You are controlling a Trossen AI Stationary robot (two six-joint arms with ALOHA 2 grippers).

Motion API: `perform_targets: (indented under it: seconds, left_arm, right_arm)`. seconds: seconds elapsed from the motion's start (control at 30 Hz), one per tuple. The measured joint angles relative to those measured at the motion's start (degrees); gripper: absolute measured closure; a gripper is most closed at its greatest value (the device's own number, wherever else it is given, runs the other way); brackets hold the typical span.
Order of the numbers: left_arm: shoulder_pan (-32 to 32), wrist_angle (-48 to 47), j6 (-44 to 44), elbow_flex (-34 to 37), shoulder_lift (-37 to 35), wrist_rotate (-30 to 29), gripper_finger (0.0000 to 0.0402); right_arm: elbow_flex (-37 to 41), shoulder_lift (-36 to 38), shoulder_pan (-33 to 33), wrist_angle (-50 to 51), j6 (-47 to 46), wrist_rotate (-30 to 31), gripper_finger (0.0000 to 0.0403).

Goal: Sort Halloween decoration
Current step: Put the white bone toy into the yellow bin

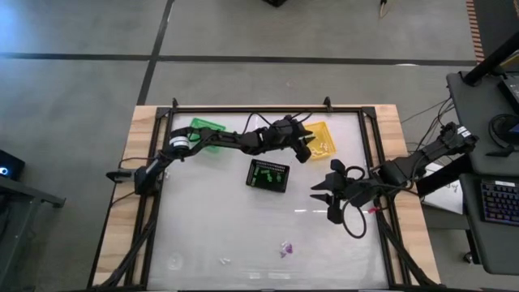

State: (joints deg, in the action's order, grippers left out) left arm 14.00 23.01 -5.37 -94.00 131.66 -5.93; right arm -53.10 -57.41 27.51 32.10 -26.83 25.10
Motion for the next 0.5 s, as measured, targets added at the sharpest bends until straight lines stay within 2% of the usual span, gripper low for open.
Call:
perform_targets:
  seconds: [0.2,0.37,0.5]
  left_arm:
    - [-0.3,-6.5,-1.4,0.1,-5.2,8.4,0.0306]
    - [-1.0,-15.7,2.5,0.8,-15.9,8.5,0.0306]
    - [-3.2,-18.9,6.4,3.5,-25.9,8.4,0.0306]
  right_arm:
    - [0.0,0.0,0.3,-0.2,0.0,-0.1,0.0302]
    - [0.0,0.0,1.5,-2.7,-1.5,-1.2,0.031]
    - [0.0,-0.9,1.5,-3.0,-9.4,-1.2,0.0315]
